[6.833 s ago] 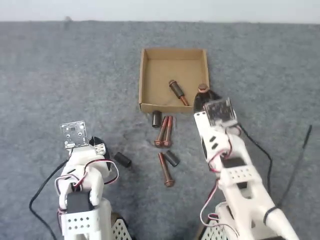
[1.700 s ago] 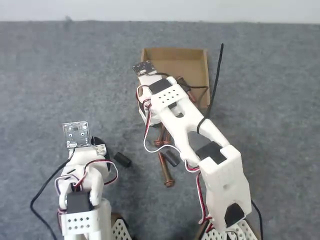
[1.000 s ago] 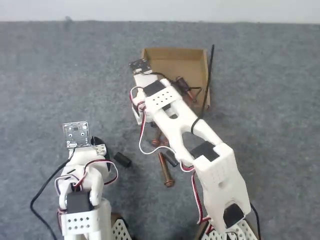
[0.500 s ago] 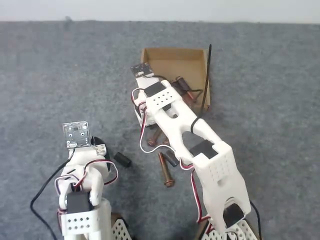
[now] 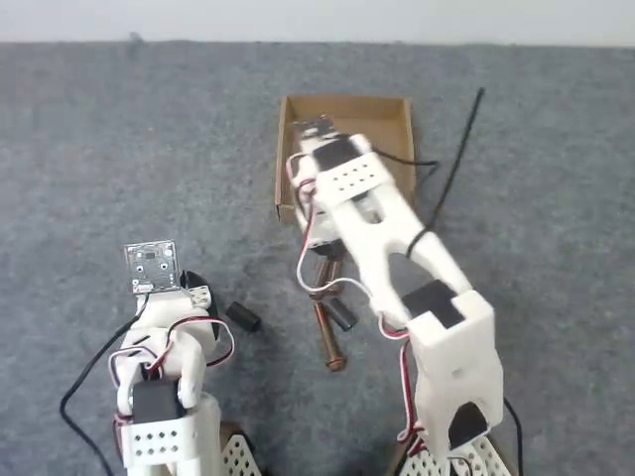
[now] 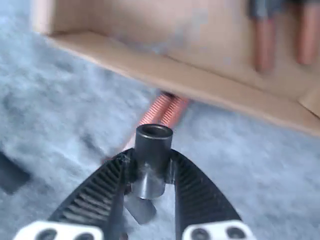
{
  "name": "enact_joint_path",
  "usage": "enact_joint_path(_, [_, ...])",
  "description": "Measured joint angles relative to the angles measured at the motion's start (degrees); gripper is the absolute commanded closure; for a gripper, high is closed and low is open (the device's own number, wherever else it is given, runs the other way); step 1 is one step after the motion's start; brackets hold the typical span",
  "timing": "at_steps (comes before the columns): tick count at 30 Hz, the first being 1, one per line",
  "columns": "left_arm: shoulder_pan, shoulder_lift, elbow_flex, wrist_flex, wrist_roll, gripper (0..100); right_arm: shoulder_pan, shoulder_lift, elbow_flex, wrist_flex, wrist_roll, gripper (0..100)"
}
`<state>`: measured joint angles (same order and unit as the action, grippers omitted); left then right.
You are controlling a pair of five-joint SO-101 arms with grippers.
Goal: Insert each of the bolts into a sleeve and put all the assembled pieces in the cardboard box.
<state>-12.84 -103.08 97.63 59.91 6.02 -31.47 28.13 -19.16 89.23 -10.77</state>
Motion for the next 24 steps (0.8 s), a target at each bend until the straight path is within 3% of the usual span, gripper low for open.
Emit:
enact_joint_path(14, [0.0, 0.0, 0.0, 0.0, 0.0, 99, 12.2, -5.9, 3.0, 7.1, 0.0, 99.1])
enact_joint_path(24, [0.0, 0.0, 0.0, 0.0, 0.0, 99, 15.8, -22.6, 28.5, -4.9, 0.0, 98.9])
